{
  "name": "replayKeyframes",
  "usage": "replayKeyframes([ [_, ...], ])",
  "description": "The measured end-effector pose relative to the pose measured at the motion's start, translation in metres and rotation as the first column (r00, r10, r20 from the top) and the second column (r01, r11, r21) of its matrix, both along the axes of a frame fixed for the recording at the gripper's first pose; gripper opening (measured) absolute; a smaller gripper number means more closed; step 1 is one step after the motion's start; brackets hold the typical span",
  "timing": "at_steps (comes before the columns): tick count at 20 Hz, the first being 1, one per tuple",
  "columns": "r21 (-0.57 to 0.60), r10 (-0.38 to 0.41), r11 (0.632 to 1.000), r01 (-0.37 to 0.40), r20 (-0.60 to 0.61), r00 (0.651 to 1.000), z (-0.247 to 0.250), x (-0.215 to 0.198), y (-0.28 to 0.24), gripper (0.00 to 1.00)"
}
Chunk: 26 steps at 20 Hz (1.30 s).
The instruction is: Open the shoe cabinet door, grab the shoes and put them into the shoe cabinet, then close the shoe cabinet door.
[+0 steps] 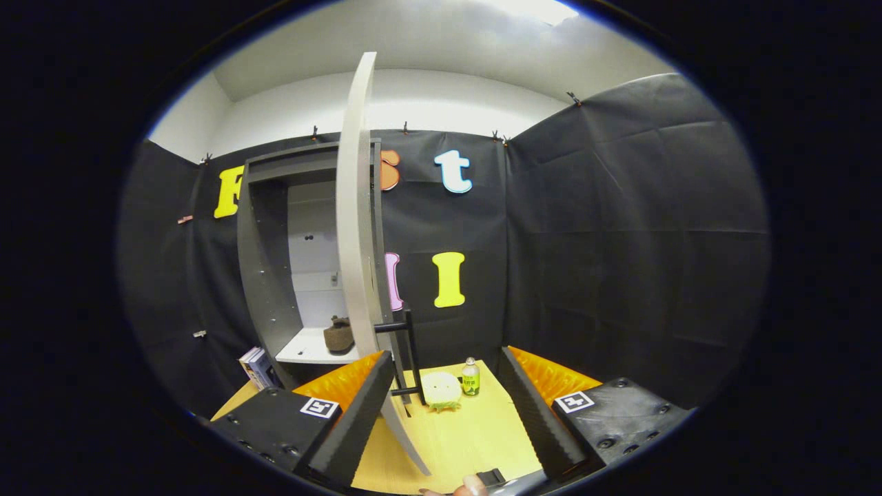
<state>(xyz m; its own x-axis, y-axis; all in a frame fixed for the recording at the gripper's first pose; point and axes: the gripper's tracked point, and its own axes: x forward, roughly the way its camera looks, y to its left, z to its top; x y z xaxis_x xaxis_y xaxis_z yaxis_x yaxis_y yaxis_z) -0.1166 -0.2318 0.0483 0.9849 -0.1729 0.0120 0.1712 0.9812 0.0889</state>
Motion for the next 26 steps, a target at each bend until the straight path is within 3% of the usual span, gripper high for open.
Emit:
replayKeyframes([
  [5, 0.018, 0.161, 0.987, -0.160, -0.029, 0.987, -0.011, 0.029, -0.004, 0.98],
  [10, 0.038, 0.258, 0.966, -0.257, -0.046, 0.965, -0.013, 0.053, 0.008, 0.98],
  [14, 0.056, 0.285, 0.958, -0.282, -0.053, 0.957, -0.018, 0.054, 0.021, 0.98],
  [26, 0.016, 0.374, 0.927, -0.374, -0.034, 0.927, -0.020, 0.065, 0.127, 0.98],
])
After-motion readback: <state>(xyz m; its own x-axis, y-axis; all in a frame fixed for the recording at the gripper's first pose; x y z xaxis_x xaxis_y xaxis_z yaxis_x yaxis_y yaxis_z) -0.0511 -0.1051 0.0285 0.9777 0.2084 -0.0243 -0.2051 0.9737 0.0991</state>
